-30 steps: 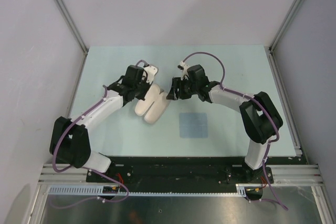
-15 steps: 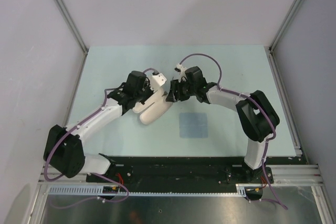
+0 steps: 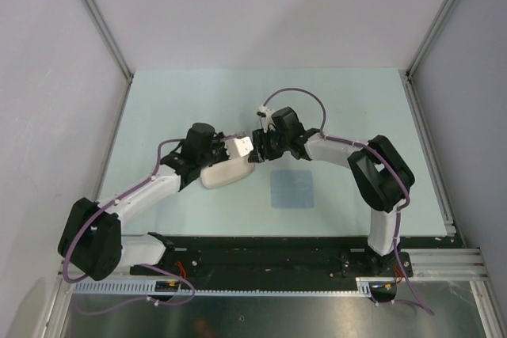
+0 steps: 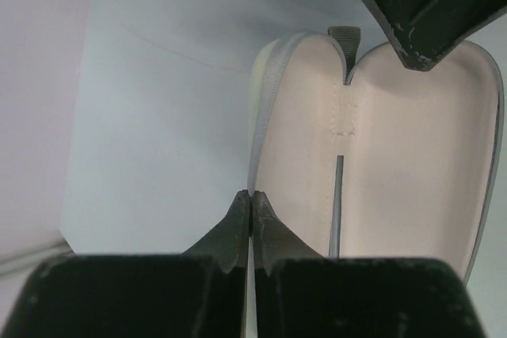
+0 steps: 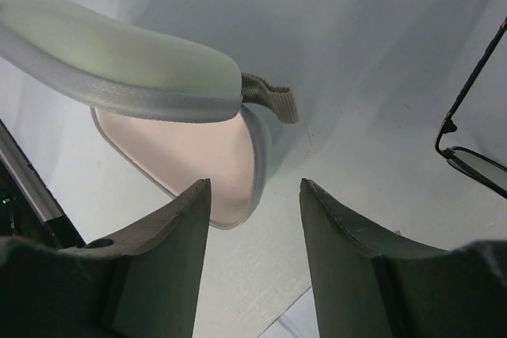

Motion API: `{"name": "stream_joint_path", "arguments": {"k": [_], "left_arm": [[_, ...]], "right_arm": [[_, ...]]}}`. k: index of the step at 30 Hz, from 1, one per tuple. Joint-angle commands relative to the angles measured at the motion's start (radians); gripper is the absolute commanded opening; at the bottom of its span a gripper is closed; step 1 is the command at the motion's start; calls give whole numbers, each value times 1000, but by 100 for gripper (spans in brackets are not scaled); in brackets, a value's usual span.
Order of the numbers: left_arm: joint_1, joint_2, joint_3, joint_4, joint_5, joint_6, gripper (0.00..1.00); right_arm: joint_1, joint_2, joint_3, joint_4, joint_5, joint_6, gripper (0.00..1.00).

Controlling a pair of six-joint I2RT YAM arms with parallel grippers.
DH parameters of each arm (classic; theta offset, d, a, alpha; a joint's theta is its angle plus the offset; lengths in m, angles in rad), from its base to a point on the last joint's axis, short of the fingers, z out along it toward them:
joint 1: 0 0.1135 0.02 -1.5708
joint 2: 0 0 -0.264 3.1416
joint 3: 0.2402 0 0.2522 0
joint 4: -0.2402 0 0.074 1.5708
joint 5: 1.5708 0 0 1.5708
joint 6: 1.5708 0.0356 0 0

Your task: Organize the sunglasses

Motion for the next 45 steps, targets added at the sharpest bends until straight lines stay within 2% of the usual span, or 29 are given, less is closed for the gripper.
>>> {"name": "stream_joint_path", "arguments": {"k": [1, 3, 4, 9, 13, 16, 23, 29, 34, 36, 38, 39, 40, 45], "left_arm": [[-1, 29, 23, 92, 52, 91, 1], [0, 45, 45, 91, 65, 92, 3], [5, 55, 52, 89, 89, 65, 11], [9, 71, 79, 89, 120, 43, 21], [11, 77, 72, 89, 115, 46, 35], [11, 66, 72, 91, 111, 43, 40], [19, 2, 80, 91, 109, -40, 42], [17, -89, 86, 92, 16, -270, 52], [19, -125, 103, 88, -169, -573, 58], [17, -154, 100, 88, -201, -677, 60], [19, -181, 83, 89, -222, -724, 69], [17, -205, 79, 94, -236, -768, 89], [19, -211, 74, 95, -257, -791, 98], [23, -236, 59, 94, -214, -875, 100]], "right_arm": [[6, 19, 20, 5, 24, -1, 53], [8, 26, 20, 7, 16, 13, 53], [6, 31, 19, 8, 12, 19, 53], [9, 48, 19, 7, 1, 45, 53], [3, 74, 19, 10, -2, 59, 53], [0, 85, 19, 13, -4, 60, 53], [-3, 57, 20, 7, 21, 57, 52], [-4, 10, 20, 27, 41, 68, 59], [-15, -10, 23, 28, 39, 82, 64], [-20, -18, 27, 27, 41, 83, 64], [-21, -23, 37, 28, 41, 83, 65], [-24, -23, 40, 28, 35, 86, 65], [-24, -24, 45, 28, 32, 85, 65], [-23, -30, 68, 27, 27, 88, 65]]}}
